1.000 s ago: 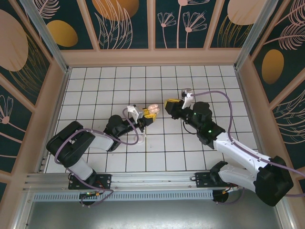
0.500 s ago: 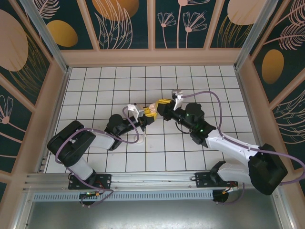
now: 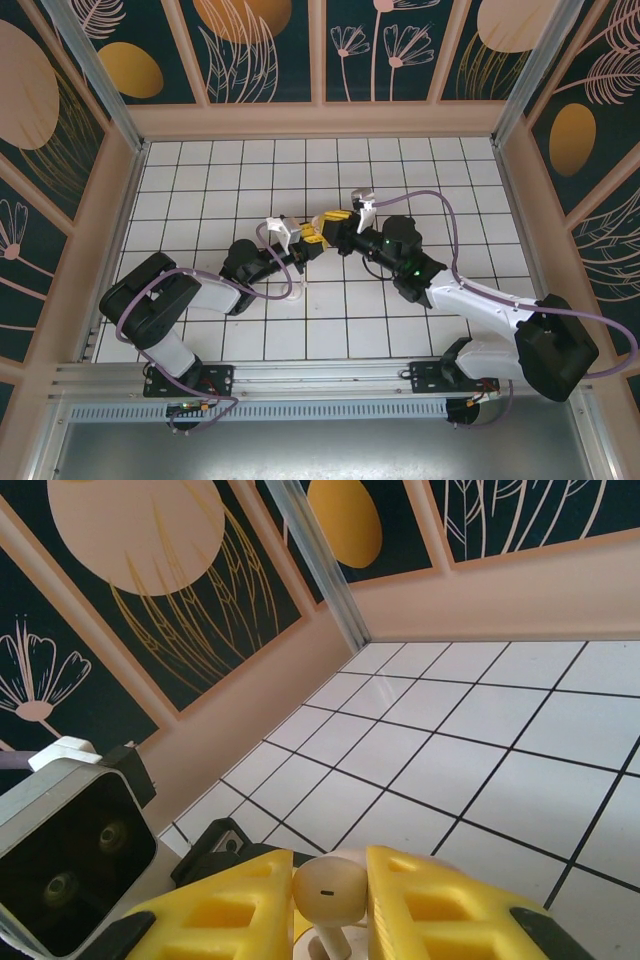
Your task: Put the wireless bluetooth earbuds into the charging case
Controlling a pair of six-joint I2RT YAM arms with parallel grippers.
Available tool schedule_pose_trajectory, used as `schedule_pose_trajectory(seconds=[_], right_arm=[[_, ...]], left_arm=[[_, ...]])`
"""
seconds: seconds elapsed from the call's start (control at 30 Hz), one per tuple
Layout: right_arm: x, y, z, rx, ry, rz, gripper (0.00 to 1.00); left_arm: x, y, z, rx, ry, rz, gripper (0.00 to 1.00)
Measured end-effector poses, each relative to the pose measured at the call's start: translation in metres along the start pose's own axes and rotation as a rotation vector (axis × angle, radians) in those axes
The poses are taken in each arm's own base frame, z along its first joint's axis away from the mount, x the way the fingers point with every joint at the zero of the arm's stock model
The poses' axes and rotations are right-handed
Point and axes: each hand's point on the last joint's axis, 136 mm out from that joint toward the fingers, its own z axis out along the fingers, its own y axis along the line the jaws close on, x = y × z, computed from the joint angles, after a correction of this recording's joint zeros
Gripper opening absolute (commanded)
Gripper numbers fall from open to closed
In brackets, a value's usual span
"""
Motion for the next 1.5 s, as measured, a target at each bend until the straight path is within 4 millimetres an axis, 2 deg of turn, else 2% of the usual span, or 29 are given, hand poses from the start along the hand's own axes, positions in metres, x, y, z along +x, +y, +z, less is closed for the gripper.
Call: schedule_pose_trajectory(seconds=[0.5,1.5], right_arm=[[0.0027,0.0049,0.0004,-0.016,0.008,0.002,0.23],[0.007,0.0005,-0.0072,0.022,-0.019,0.012,0.23]], left_arm=[[-0.0005,0.0017,0.0,-0.01,-0.002,0.0,0.09],[0.001,0.0004,0.0003,-0.007,0.004,-0.002,0.1]])
